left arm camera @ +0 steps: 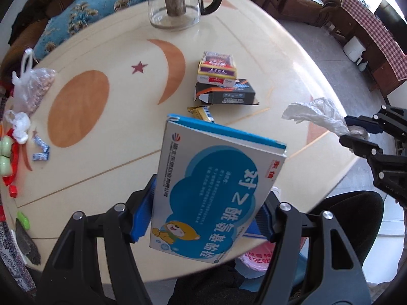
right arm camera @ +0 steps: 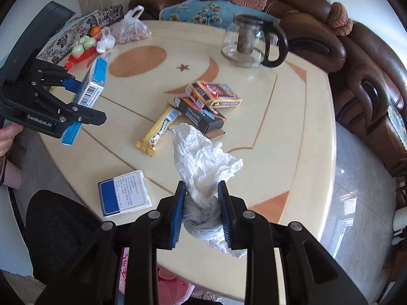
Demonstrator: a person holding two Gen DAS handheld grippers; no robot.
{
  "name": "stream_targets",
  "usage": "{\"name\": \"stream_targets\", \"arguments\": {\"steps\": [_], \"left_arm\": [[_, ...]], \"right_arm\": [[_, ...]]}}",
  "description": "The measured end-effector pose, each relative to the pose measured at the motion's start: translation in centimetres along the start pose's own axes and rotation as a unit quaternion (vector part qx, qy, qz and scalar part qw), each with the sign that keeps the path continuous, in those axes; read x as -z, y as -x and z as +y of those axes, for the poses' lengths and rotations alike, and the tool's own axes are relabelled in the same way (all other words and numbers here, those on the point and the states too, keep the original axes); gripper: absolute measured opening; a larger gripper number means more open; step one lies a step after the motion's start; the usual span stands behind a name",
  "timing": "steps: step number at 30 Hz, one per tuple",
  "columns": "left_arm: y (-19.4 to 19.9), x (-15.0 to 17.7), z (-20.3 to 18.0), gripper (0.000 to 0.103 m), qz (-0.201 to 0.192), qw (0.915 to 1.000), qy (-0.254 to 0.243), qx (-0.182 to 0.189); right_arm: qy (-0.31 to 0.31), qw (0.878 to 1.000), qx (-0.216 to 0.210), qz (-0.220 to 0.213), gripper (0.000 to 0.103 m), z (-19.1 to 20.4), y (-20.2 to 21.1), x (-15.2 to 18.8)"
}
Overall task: Collect trash
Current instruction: 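Lift the tissue and medicine box off the table toward the pink bin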
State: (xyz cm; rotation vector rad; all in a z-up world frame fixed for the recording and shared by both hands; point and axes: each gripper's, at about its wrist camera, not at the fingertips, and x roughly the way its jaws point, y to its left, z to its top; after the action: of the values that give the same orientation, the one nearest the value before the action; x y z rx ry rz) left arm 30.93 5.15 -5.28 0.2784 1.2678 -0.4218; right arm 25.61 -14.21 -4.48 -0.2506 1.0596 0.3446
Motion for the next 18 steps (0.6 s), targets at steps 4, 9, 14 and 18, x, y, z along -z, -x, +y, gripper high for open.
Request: {"name": "stream_targets", "arguments": {"steps": [4, 9, 14, 18], "left_arm": [[3.4, 1.3, -2.1, 0.066, -0.023, 0.9994, -0.018, -0.016], [6.5, 3.2, -4.0, 0.066, -0.041, 0.9984, -0.026, -0.028], [8.5, 5.5, -5.5, 0.066, -0.051, 0.9975, -0.03, -0.038], [10.0, 7.5, -6.7, 0.066, -0.058, 0.9969, -0.034, -0.04]], "right_arm": [[0.004, 1.0, 0.004, -0.016, 0.026, 1.0, 3.0, 1.0], [0.003, 0.999, 0.006, -0.033, 0.026, 2.2, 6.4, 2.6], [0.012, 0.998, 0.013, -0.054, 0.026, 3.8, 10.2, 4.2], [0.017, 0.998, 0.012, -0.066, 0.026, 5.1, 12.3, 5.4]]}}
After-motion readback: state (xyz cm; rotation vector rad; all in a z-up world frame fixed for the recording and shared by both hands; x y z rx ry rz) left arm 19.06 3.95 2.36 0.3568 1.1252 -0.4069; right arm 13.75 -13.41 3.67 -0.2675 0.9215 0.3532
